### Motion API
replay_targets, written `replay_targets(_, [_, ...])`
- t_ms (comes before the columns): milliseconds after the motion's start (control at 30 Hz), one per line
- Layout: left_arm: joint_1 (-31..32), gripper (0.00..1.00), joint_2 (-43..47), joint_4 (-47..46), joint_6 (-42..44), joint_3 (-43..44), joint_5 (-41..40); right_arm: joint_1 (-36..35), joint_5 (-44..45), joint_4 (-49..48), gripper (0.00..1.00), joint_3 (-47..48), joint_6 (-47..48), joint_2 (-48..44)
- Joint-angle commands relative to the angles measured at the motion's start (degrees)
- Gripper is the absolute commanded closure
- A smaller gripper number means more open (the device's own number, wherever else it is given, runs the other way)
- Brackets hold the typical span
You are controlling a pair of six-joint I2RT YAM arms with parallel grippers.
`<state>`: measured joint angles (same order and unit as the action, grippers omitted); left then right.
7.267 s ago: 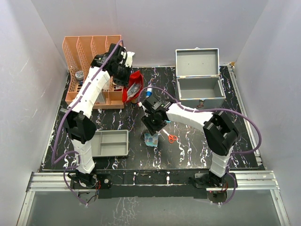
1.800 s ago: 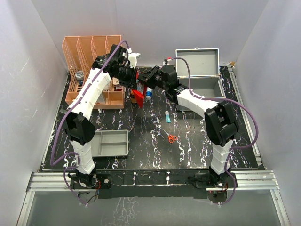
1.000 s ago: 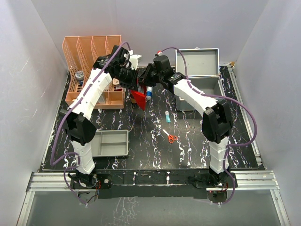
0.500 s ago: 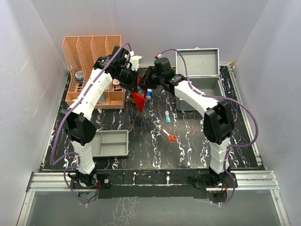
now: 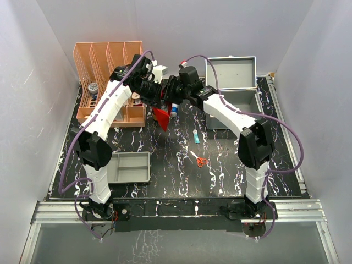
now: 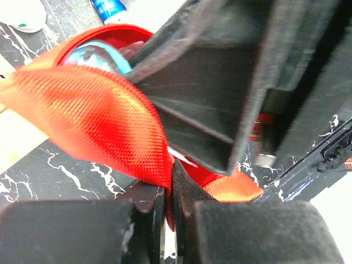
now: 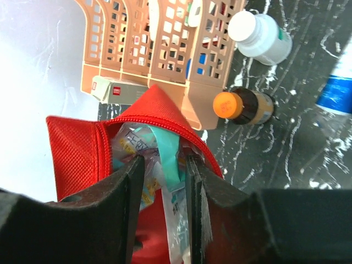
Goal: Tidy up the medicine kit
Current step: Place the medical item at the medicine pouch.
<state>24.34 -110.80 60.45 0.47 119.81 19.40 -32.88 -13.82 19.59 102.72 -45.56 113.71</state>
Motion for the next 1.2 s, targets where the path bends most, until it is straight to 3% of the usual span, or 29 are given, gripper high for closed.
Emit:
replay_targets(0, [0.36,1.00,1.82,-0.32,1.18,-0.38,1.55,1.05,5.08,2.92,0.66,-1.67,3.96,-9.27])
replay_targets(200, [0.36,1.00,0.76,0.20,2.26,0.29,3.04,3.95,9.65,6.35,0.67,-5.46,5.79,-17.97])
replay_targets(400, [0.45,1.00,-1.89,0.41,2.43,3.86,3.58,4.50,9.32,9.23,0.74,-4.83,7.75,-17.95])
replay_targets(600, [0.47,1.00,-3.35,0.54,2.27,5.49,3.01,2.37,7.35,12.01,0.89,0.24,8.53,-14.41])
replay_targets(1033, [0.45,1.00,-3.88,0.80,1.63,6.46,4.37,-0.95,9.87,11.91,0.89,2.36,9.71,-5.74])
replay_targets(1167, [0.45,1.00,-3.81,1.59,1.94,6.77,5.50,-0.97,12.23,12.75,0.89,7.21,11.03,-0.77])
